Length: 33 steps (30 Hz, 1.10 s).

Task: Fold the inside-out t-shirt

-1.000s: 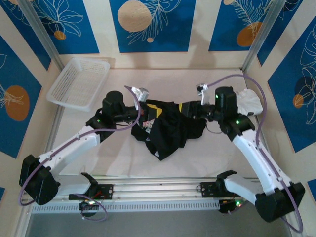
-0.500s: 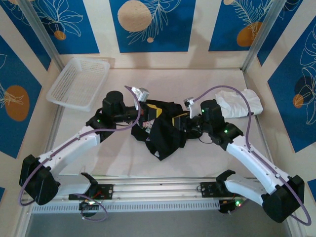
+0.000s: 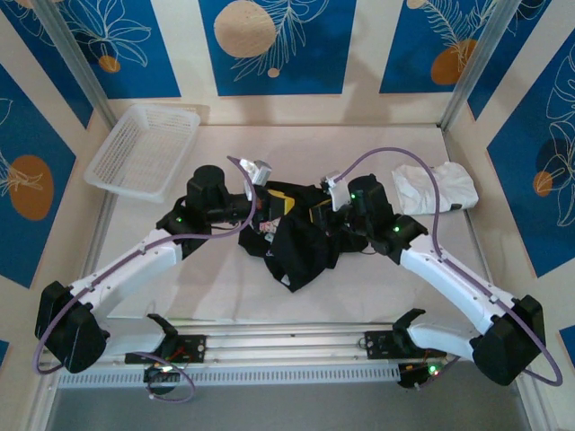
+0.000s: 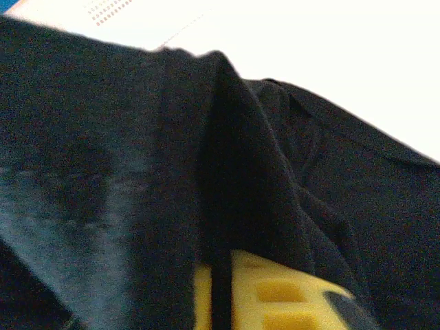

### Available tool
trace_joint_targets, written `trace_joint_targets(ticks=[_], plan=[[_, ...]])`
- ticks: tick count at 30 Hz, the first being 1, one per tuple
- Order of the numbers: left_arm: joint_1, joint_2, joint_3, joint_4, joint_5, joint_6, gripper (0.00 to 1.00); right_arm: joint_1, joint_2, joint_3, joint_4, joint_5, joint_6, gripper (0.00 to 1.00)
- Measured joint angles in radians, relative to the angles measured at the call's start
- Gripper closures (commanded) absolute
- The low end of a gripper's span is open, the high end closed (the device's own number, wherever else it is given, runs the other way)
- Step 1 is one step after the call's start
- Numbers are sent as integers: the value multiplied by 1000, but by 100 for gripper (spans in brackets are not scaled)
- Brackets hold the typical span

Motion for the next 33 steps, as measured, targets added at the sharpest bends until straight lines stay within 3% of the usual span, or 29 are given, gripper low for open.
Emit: trace_joint_targets(ticks=[4,10,16,18,21,26,29,33], plan=[[22,-1,1,-53,-84,-5,100,-13,-48,-1,-19,-35,-2,100],[125,-1,-11,-55,-120,-84,100,-130,-214,-22,82,-301,100,100],[137,6,-28,-50,-105,-105,91,-189,-176,-62,229,-505,224,100],[137,6,-29,-61,-106,-96,83,-196,-151,-75,262,-542,254,100],[135,5,-29,-102,-126,-69,64,-199,-127,-82,286,-571,288,100],[101,-24,-29,-214,-243,2,32,-202,-99,-82,324,-593,330,100],[35,-64,-28,-284,-347,61,21,-203,-86,-82,336,-596,346,100],[-45,-84,-8,-346,-445,132,16,-202,-80,-82,343,-597,357,100]])
